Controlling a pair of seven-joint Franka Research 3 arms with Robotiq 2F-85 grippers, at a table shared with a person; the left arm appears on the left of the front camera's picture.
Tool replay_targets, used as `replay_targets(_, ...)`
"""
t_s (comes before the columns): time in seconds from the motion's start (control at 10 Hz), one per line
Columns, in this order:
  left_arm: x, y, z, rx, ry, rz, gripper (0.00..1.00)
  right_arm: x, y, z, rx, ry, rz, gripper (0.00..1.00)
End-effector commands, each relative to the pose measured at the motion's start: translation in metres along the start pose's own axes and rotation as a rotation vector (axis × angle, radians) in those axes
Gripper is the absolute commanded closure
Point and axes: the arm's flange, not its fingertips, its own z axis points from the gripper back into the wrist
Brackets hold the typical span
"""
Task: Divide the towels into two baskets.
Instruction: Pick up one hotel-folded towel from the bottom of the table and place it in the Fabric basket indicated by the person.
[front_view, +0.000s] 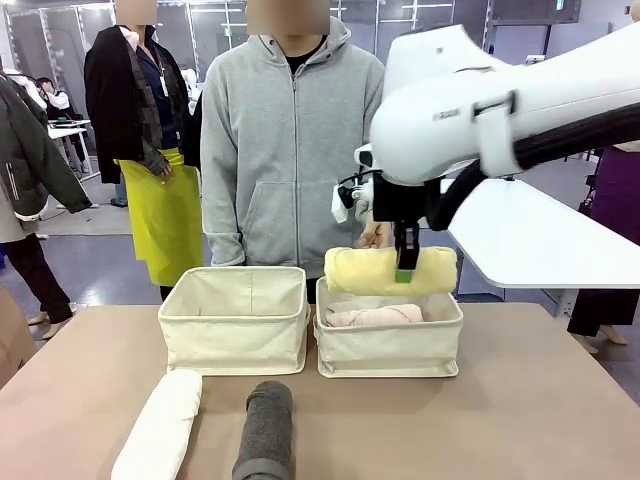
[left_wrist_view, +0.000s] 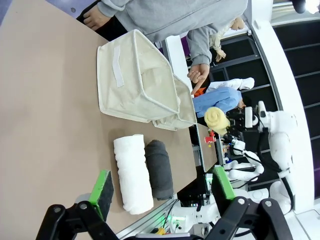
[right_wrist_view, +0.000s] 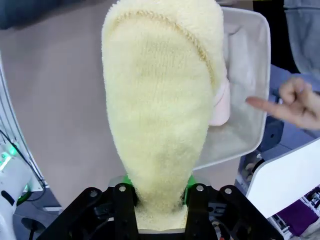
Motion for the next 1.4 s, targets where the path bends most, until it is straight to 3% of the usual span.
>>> replay_targets(0.0, 0.0, -0.003, 0.003, -0.016, -0.008, -0.006, 0.0, 0.016, -0.038, -0.026, 0.009, 0.018, 0.067, 0.63)
replay_targets(0.5, 0.0, -0.003, 0.003, -0.016, -0.008, -0.006, 0.0, 0.008, -0.093, -0.097, 0.145, 0.107, 0.085, 0.63)
replay_targets(0.9, 0.0, -0.003, 0.003, -0.016, -0.008, -0.006, 0.0, 0.01, -0.1, -0.13, 0.212, 0.075, 0.052, 0.63)
replay_targets(1.0, 0.0, -0.003, 0.003, -0.016, -0.008, -0.006, 0.0, 0.01, -0.099, -0.133, 0.218, 0.074, 0.057, 0.58)
replay_targets(1.3, 0.0, -0.003, 0.003, -0.016, -0.008, -0.006, 0.0, 0.007, -0.096, -0.137, 0.232, 0.078, 0.072, 0.14)
